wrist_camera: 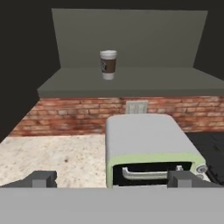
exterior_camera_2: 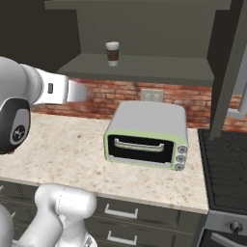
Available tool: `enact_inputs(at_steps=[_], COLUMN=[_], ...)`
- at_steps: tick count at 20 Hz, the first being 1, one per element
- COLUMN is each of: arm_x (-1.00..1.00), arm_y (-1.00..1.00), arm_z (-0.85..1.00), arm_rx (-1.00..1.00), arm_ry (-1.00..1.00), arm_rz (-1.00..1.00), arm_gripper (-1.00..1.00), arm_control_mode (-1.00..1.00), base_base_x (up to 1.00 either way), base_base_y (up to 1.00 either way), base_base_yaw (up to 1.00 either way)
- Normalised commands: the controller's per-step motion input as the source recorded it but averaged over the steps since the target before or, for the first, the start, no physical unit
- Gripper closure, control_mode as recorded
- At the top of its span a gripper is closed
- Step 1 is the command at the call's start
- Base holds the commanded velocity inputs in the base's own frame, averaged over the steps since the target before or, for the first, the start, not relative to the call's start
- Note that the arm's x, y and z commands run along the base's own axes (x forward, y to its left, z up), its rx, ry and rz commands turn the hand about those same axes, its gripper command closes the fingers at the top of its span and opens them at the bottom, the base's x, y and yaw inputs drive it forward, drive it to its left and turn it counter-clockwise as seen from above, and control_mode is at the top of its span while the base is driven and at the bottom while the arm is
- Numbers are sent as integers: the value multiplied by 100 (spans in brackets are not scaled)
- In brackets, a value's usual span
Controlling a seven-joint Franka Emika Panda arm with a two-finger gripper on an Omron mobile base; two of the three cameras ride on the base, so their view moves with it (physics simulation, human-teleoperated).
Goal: Sort all alcoholic drinks to one cabinet, and non-alcoholic drinks to the other.
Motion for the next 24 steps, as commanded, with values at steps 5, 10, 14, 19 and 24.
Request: enact_inputs(at_steps=[5, 10, 14, 19, 24], arm_x=[-27, -14, -10, -11, 0], arm_y=[0, 4, 3, 1, 0], arm_z=[-9, -10, -10, -7, 0], arm_rx=[0, 0, 0, 0, 0], arm_ry=[0, 0, 0, 1, 0], arm_rz=[0, 0, 0, 0, 0], arm_gripper=[-100, -100, -100, -100, -100], arm_control_mode=[-100, -100, -100, -100, 100], base_base_x=[0, 0, 0, 0, -32], base_base_y=[0, 0, 0, 0, 0], base_base_yaw=[0, 0, 0, 0, 0])
